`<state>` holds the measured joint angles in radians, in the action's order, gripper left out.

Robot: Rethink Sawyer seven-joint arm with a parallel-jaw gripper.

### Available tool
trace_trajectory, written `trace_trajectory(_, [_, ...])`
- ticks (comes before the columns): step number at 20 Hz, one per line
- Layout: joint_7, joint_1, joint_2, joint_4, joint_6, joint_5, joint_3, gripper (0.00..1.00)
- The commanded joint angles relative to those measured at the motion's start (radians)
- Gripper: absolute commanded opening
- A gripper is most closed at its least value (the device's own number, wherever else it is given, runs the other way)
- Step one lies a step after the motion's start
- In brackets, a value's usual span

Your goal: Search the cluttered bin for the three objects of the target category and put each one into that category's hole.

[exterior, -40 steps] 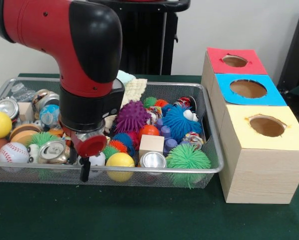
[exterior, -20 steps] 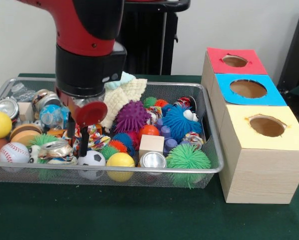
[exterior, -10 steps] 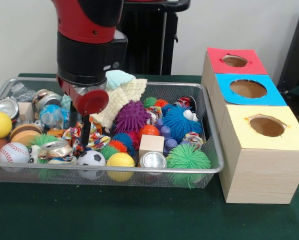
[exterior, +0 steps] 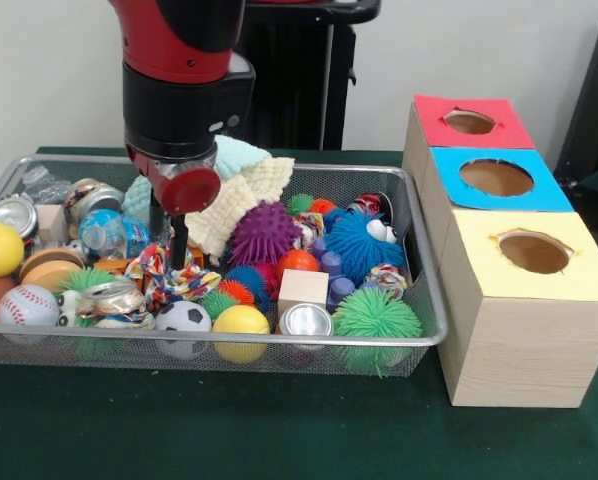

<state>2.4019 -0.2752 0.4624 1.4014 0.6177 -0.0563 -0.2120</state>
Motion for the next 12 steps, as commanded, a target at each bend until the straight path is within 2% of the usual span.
trace_trajectory(1, [-0.046, -0.047, -0.006, 0.170, -0.068, 0.060, 0.102, 1.00])
trace_trajectory(7, [-0.038, -0.042, -0.027, 0.151, -0.062, 0.065, 0.098, 1.00])
trace_trajectory(12, [-0.019, -0.028, -0.090, 0.095, -0.091, 0.075, 0.103, 1.00])
